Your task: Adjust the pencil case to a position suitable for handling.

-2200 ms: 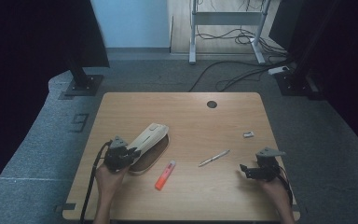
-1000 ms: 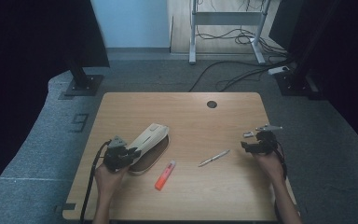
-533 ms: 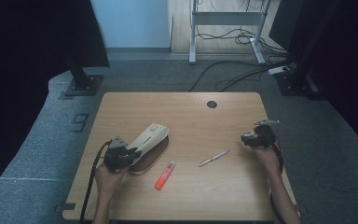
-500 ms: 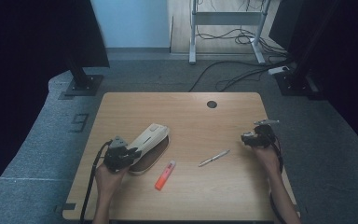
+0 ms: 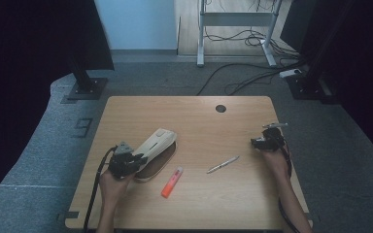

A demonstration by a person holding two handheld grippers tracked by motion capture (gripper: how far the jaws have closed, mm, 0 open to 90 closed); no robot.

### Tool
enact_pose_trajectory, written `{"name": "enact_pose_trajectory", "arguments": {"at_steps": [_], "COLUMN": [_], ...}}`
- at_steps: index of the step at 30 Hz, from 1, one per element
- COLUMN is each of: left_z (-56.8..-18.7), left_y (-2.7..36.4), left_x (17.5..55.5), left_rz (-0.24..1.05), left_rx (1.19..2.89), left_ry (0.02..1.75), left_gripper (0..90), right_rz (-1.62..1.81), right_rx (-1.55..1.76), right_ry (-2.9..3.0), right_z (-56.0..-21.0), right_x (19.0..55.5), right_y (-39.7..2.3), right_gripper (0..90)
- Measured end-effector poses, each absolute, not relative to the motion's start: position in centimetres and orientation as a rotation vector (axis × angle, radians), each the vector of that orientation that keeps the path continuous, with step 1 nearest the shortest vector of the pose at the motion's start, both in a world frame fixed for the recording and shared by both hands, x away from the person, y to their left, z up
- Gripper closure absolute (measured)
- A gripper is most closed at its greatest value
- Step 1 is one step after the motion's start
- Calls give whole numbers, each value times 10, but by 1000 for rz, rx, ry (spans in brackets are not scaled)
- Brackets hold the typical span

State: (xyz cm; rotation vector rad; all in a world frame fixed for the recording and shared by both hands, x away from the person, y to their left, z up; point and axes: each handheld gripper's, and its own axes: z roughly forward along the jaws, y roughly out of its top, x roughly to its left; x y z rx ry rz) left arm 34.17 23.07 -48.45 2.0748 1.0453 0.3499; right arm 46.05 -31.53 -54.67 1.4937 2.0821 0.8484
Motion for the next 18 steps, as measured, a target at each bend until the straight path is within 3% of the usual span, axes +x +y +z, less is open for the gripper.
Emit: {"name": "enact_pose_trajectory", "arguments": {"at_steps": [9,18], "left_z": [-485,-484], "left_y": [230,229], "left_x": [341,341], "left_rz": [349,351], "left_rx": [2075,2079], "left_ry": [1045,1041], "left_gripper": [740,741], "right_rz": [876,860], "right_rx": [1490,1516], "right_ry": [2100,2097], "right_z": [-545,-543], "right_x": [462,459], "right_y": [-316,-315], "right_gripper": [448,466]}}
